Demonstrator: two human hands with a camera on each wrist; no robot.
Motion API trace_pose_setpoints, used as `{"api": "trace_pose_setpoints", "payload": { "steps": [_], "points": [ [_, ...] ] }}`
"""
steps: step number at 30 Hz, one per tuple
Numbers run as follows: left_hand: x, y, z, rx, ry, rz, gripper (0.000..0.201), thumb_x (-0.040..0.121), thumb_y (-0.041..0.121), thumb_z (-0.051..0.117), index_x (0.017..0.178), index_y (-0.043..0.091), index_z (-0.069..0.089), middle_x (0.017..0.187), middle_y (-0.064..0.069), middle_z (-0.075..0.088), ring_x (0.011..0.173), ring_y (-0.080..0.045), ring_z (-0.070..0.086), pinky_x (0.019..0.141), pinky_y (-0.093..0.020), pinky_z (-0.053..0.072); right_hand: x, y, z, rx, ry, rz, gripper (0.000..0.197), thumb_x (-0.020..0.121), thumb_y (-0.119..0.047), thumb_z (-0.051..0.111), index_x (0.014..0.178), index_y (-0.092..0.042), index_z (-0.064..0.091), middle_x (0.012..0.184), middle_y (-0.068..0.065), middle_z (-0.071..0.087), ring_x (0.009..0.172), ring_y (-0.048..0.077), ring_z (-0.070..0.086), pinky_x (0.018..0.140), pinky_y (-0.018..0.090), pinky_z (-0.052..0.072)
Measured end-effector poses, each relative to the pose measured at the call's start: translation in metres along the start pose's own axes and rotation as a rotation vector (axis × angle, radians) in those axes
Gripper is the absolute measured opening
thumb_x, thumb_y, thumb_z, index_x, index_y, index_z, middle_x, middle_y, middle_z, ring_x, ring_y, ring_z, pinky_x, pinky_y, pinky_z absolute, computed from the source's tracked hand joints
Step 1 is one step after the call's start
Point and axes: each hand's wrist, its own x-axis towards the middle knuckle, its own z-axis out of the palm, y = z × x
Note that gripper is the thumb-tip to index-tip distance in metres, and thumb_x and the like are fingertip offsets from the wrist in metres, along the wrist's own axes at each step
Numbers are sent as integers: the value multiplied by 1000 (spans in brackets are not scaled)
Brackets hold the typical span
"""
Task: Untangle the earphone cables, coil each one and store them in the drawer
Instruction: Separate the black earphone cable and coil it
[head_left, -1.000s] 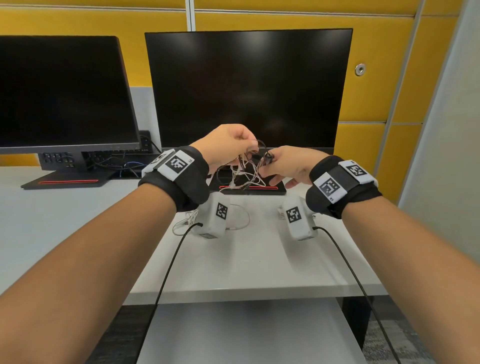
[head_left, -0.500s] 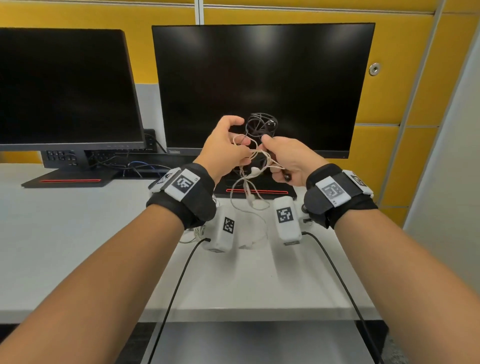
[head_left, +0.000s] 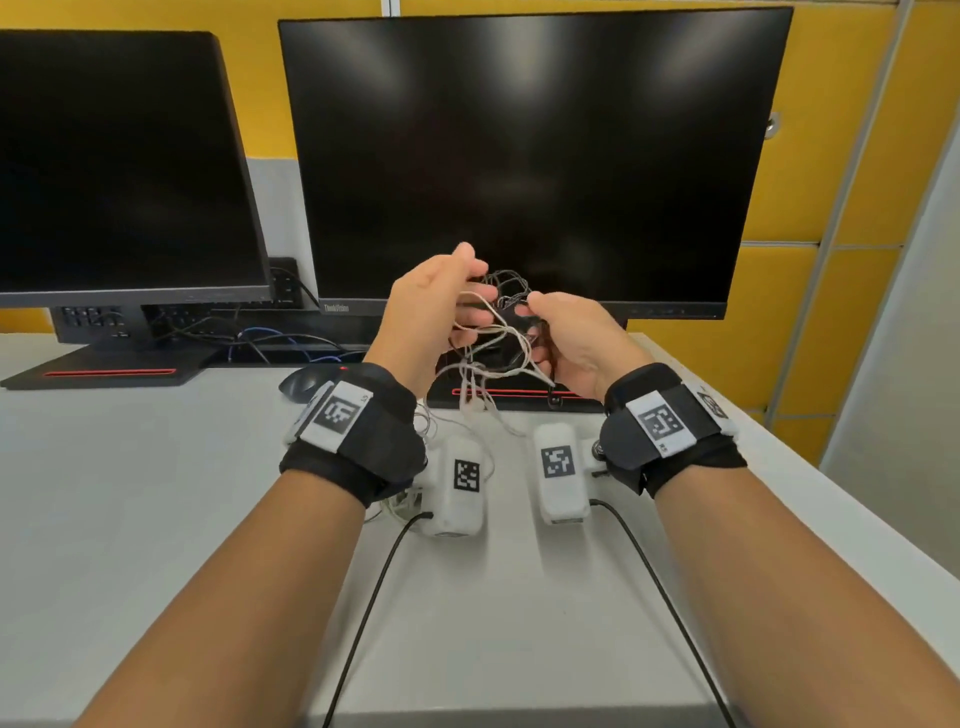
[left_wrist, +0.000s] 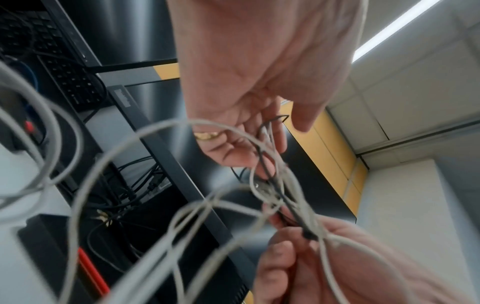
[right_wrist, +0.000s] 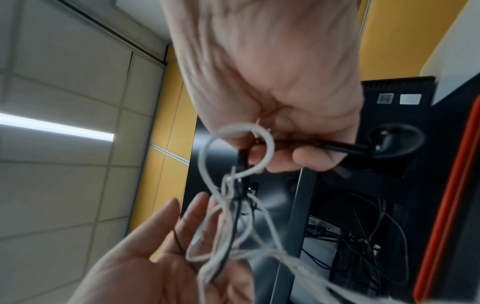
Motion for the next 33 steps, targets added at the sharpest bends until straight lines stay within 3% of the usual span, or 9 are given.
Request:
{"api": "trace_pose_setpoints", "payload": {
  "steps": [3, 6, 12, 16, 21, 25, 28, 31, 33],
  "points": [
    [-3, -7, -6, 166, 19, 76, 13, 97, 22, 54, 106, 20, 62, 85, 1, 70, 64, -7, 61, 56, -17, 49, -1, -4, -3, 56, 78, -145, 15, 96, -21, 48, 88, -15, 60, 62, -2, 46, 49, 11, 44, 48, 26, 37],
    [-3, -10, -10, 136, 15, 68, 22, 96, 8, 49, 110, 21, 60, 72, 1, 63, 56, -6, 55, 52, -17, 45, -4, -11, -11, 150, 123, -238, 14, 97, -16, 49, 93, -14, 62, 65, -1, 44, 50, 7, 43, 49, 23, 41],
    [-5, -10, -17, 147, 53, 56, 22, 99, 14, 42, 108, 23, 60, 60, 8, 42, 47, -4, 37, 45, -18, 33, -8, -13, -16, 90, 143, -343, 17, 99, -14, 47, 95, -16, 64, 73, -1, 52, 54, 5, 46, 50, 19, 40],
    [-9, -11, -15, 195, 5, 46, 25, 98, 13, 42, 95, 22, 64, 59, 6, 41, 49, -6, 36, 46, -18, 34, -13, -14, -13, 112, 91, -348, 19, 100, -17, 47, 91, -14, 63, 63, -1, 50, 52, 7, 44, 48, 21, 39],
    [-11, -10, -16, 159, -35, 30, 25, 101, 14, 38, 107, 22, 61, 61, 2, 41, 47, -7, 33, 46, -21, 31, -20, -18, -12, 112, 84, -342, 20, 102, -20, 43, 91, -16, 59, 58, -3, 42, 47, 7, 35, 43, 21, 31],
    [-15, -7, -16, 173, -101, 96, 17, 98, 25, 52, 106, 19, 66, 63, 5, 43, 50, -6, 33, 46, -18, 32, -23, -25, -17, 85, 144, -378, 19, 102, -22, 45, 92, -17, 60, 54, -5, 37, 43, 5, 30, 40, 20, 27],
    [-18, -8, -15, 283, -156, 164, 11, 93, 24, 60, 95, 20, 70, 69, 3, 53, 55, -4, 45, 54, -17, 43, -25, -23, -14, 117, 108, -350, 19, 102, -23, 45, 91, -16, 60, 59, -4, 46, 42, 5, 33, 40, 19, 29],
    [-20, -7, -13, 371, -208, 149, 14, 95, 25, 56, 91, 28, 69, 86, 6, 65, 75, -5, 61, 72, -23, 51, -27, -22, -10, 148, 52, -296, 18, 103, -25, 44, 95, -18, 59, 74, -2, 66, 44, 6, 40, 42, 19, 34],
    [-22, -5, -11, 390, -238, 92, 24, 98, 36, 48, 92, 28, 70, 101, 10, 68, 91, -7, 64, 80, -27, 49, -30, -24, -9, 166, 23, -281, 19, 103, -25, 43, 96, -19, 59, 88, -1, 74, 45, 6, 40, 43, 18, 35]
  ]
}}
